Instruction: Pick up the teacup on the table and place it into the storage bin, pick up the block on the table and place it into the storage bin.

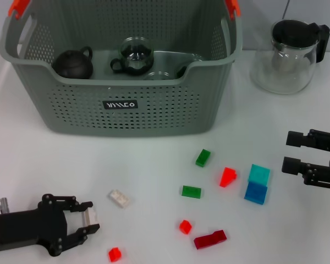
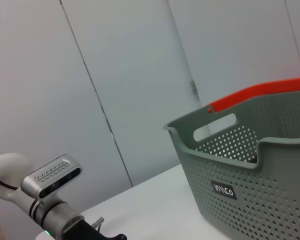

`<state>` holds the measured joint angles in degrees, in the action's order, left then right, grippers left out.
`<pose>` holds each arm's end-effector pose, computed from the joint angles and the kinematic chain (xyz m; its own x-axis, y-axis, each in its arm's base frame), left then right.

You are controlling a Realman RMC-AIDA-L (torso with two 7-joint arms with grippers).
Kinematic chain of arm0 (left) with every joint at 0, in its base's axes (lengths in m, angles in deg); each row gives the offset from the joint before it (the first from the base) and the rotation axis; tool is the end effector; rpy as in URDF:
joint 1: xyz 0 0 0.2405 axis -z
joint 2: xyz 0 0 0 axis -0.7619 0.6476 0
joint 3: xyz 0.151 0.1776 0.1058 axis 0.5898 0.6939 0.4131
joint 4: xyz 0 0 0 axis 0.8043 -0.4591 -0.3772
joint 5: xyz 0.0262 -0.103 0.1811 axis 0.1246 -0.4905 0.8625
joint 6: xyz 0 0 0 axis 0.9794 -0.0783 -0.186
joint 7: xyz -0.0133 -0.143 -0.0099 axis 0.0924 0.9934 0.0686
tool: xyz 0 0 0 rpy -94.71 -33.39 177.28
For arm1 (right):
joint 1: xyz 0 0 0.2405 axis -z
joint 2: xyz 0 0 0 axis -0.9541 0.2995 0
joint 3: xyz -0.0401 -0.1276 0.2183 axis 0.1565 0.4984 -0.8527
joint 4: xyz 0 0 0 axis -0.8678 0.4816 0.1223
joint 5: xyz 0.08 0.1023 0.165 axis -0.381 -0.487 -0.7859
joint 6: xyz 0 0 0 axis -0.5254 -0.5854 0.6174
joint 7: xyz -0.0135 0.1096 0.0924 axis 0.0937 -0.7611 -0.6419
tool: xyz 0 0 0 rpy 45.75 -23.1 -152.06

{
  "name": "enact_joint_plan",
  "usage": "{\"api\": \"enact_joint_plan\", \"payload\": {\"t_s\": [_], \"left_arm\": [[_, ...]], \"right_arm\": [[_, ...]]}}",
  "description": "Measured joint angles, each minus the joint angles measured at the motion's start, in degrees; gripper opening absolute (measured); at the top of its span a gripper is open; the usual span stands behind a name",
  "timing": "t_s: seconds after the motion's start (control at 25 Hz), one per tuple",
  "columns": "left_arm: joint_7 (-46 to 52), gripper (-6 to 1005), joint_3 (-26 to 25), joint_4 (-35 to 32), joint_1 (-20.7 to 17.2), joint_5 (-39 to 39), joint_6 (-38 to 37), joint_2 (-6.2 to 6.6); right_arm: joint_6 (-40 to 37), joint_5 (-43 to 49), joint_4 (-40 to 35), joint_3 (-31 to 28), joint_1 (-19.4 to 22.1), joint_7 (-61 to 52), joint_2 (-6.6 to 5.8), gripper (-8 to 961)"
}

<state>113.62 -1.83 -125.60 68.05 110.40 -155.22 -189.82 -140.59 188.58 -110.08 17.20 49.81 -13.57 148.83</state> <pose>-0.3524 0.2360 -0.0192 0.9547 0.1671 0.2464 0.2462 -0.9085 -0.3378 0.2831 0.2756 0.0459 0.6881 -0.3566 -0.6320 -0.4803 -0.8766 -0.0283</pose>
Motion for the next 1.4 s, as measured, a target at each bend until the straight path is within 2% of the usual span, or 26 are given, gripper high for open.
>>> {"api": "enact_joint_plan", "payload": {"t_s": [0.08, 0.16, 0.32, 0.44, 0.68, 0.88, 1.0, 1.04, 1.08, 1.12, 1.24, 1.32, 1.4], "left_arm": [[0.78, 433, -0.48, -0.5, 0.03, -0.2, -1.23, 0.09], [1.25, 424, -3.01, -1.42, 0.16, -1.43, -5.6, 0.4], [2.73, 438, -10.92, -2.64, 1.49, -6.02, -17.68, 2.08], [8.3, 448, -13.92, -2.57, 3.62, -11.18, -22.96, 3.23], [28.88, 469, -14.86, -1.75, 10.56, -25.12, -20.6, 3.65], [39.39, 486, -12.96, -2.66, 18.49, -28.69, -13.75, 4.74], [44.87, 496, -7.78, -4.41, 22.3, -27.76, -6.18, 5.86], [44.87, 499, -7.78, -4.41, 22.3, -27.76, -6.18, 5.86], [50.36, 502, -2.31, -6.54, 23.35, -26.29, -0.16, 6.43], [59.35, 506, 7.53, -9.63, 24.03, -23.26, 9.02, 7.37], [70.27, 516, 19.04, -12.79, 25.02, -17.0, 18.23, 8.26], [77.19, 523, 23.89, -13.77, 26.57, -11.14, 21.95, 8.35], [83.2, 530, 26.5, -13.38, 28.82, -4.76, 24.42, 8.21]], "right_arm": [[0.0, 0.0, 0.0, -0.06, 0.0, -0.01, 0.0, 745], [0.0, 0.0, 0.0, -0.14, 0.01, -0.02, 0.0, 745], [0.03, 0.0, 0.0, -0.11, -0.17, -0.03, 0.04, 745], [0.08, 0.0, 0.09, 0.03, -0.29, 0.11, 0.11, 745], [0.1, 0.0, 0.56, -0.05, -0.36, 0.36, 0.17, 745], [0.1, 0.0, 0.7, -0.25, -0.35, 0.49, 0.1, 745], [0.09, 0.0, 0.7, -0.25, -0.35, 0.53, 0.09, 744], [0.09, 0.01, 0.7, -0.24, -0.35, 0.53, 0.09, 744], [0.09, 0.0, 0.71, -0.24, -0.36, 0.54, 0.1, 744], [0.09, 0.0, 0.71, -0.24, -0.36, 0.54, 0.12, 744], [0.09, 0.0, 0.7, -0.23, -0.45, 0.56, 0.17, 744], [0.25, 0.0, 0.7, -0.12, -0.57, 0.57, 0.26, 744], [0.59, 0.0, 0.71, 0.1, -0.77, 0.54, 0.35, 744]]}}
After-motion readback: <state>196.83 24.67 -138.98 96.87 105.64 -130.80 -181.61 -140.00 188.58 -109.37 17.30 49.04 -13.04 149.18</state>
